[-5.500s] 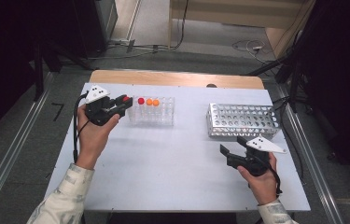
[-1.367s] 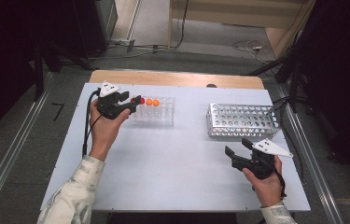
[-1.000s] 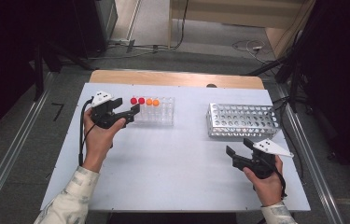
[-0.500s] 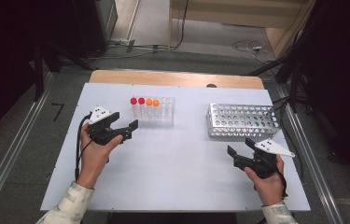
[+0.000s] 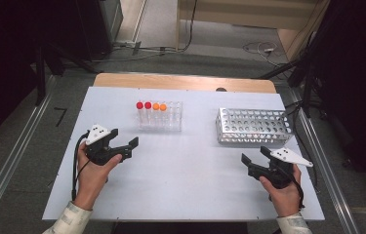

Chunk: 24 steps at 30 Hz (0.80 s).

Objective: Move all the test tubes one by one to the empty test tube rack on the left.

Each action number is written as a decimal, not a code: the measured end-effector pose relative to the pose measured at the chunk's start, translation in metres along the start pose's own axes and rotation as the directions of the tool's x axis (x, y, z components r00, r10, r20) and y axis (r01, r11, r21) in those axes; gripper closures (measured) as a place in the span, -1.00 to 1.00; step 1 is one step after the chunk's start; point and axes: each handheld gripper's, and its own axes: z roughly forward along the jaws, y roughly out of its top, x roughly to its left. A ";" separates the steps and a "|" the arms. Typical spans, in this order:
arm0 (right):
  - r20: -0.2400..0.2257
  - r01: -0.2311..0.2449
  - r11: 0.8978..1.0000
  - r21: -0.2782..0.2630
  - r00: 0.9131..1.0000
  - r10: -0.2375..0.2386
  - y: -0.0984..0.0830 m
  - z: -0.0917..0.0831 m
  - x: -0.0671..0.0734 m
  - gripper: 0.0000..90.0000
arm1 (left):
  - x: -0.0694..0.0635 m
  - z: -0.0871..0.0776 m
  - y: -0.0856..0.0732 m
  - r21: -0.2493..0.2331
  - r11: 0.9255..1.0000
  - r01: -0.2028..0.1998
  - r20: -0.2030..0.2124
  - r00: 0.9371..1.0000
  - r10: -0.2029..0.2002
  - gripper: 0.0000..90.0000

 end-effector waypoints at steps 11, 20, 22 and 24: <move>0.010 -0.008 1.000 0.001 1.000 0.008 -0.005 -0.007 -0.006 -0.60 | 0.000 -0.009 -0.019 0.023 1.000 -0.008 -0.006 1.000 0.008 -0.64; 0.020 -0.016 1.000 0.000 1.000 0.016 -0.008 -0.013 -0.011 -0.60 | 0.003 -0.022 -0.022 0.006 1.000 0.009 -0.012 1.000 -0.009 -0.64; 0.022 -0.017 1.000 0.001 1.000 0.017 -0.009 -0.013 -0.012 -0.60 | 0.004 -0.023 -0.024 0.010 1.000 0.008 -0.017 1.000 -0.008 -0.64; 0.025 -0.018 1.000 0.004 1.000 0.018 -0.010 -0.014 -0.013 -0.60 | 0.004 -0.024 -0.026 0.008 1.000 0.012 -0.017 1.000 -0.012 -0.64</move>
